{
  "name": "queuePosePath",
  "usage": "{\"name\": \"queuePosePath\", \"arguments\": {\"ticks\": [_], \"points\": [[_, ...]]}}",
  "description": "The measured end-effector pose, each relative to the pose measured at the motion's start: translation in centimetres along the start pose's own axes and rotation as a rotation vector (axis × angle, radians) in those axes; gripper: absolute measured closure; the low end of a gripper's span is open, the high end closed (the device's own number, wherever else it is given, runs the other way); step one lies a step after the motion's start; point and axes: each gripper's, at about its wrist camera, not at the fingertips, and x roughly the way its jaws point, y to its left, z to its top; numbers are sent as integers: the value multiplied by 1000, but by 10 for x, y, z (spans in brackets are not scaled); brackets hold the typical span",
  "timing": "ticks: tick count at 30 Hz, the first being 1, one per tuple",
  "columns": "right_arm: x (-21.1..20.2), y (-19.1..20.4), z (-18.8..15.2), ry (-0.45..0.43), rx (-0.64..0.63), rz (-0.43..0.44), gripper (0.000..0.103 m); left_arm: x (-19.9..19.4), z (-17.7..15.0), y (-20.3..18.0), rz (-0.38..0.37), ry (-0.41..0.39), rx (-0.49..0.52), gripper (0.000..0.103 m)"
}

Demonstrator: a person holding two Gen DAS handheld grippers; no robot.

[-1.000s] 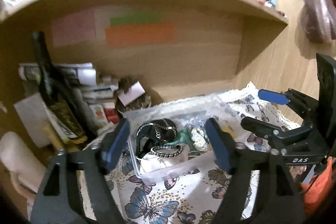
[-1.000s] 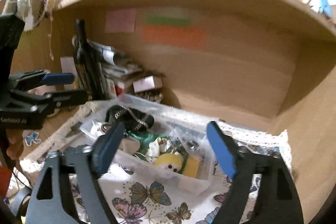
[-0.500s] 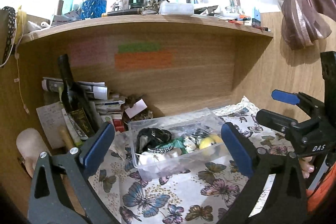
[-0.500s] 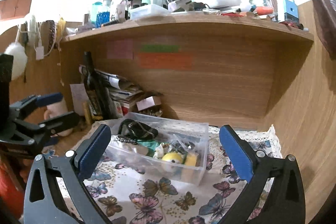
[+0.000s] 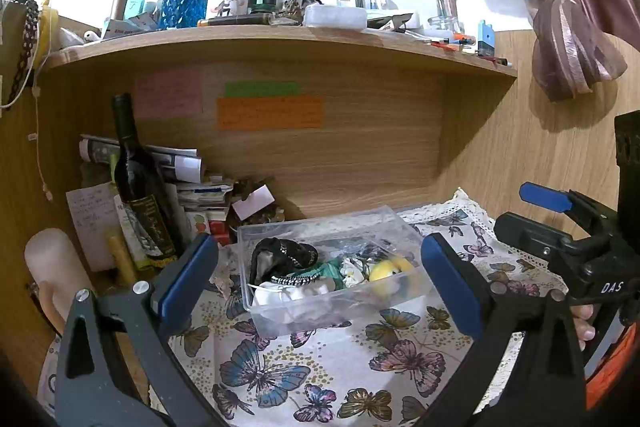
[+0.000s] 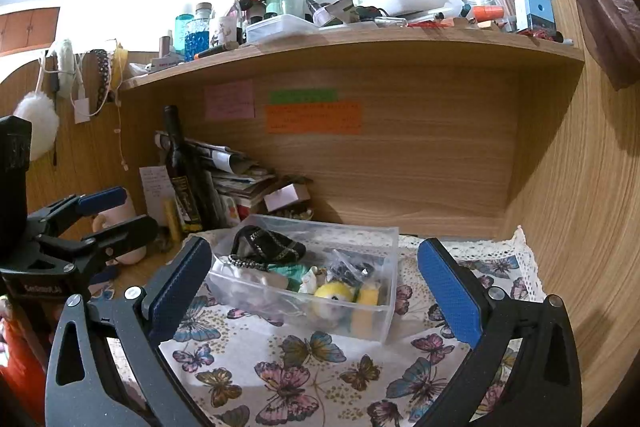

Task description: Organize soft objects

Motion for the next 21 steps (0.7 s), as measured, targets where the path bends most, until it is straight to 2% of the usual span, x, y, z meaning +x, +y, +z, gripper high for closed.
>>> {"name": "queuePosePath", "arguments": {"ticks": [21], "points": [[-1,5,-2,-6,-21,3,0,3,-1,4,8,2,-6,0]]}}
